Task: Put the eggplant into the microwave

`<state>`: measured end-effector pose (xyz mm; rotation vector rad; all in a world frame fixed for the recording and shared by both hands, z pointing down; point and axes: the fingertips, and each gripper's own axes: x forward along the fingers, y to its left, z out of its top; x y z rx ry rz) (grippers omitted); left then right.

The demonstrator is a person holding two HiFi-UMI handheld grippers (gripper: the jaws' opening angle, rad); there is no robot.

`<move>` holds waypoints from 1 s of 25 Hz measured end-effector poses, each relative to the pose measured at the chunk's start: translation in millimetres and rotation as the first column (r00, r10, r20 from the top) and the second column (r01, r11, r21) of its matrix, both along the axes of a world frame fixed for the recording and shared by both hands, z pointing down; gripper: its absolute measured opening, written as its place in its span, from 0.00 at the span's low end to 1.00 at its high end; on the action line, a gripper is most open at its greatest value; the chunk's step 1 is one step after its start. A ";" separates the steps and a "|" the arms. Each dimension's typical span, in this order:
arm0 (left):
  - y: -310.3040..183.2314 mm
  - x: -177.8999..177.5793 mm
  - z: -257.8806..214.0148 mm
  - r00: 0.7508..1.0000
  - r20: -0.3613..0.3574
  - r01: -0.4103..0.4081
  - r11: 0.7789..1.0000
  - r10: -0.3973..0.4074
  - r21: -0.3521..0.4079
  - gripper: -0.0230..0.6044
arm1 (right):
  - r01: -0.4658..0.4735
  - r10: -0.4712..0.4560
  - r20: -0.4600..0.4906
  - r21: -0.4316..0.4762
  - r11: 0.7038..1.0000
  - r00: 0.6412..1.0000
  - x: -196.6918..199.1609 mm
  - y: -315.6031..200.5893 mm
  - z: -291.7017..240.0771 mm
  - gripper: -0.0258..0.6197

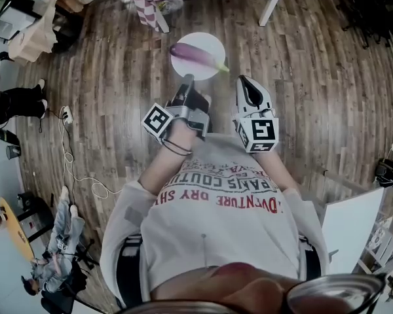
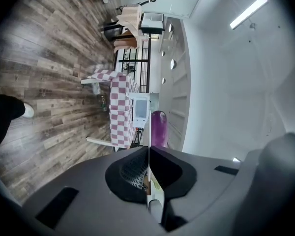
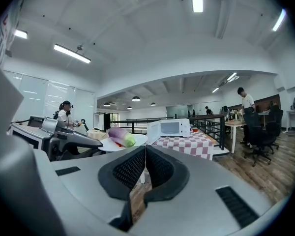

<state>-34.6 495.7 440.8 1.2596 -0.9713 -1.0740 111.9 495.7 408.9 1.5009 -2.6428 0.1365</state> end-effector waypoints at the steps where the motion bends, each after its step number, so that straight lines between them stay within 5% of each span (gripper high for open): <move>1: -10.3 -1.6 0.6 1.000 -0.002 -0.003 1.000 0.003 -0.003 0.08 | -0.007 0.007 0.001 -0.004 1.000 1.000 -0.3 -9.7 0.9 0.08; 18: -283.5 -54.1 -10.6 0.994 -0.034 -0.100 0.995 0.100 0.007 0.08 | -0.062 0.061 -0.107 -0.007 0.998 0.992 -57.0 -262.5 -5.4 0.08; 25: -354.6 -82.0 7.0 0.993 -0.035 -0.114 0.993 0.113 -0.043 0.08 | -0.065 0.062 -0.114 -0.027 0.997 0.992 -85.5 -347.0 -3.6 0.08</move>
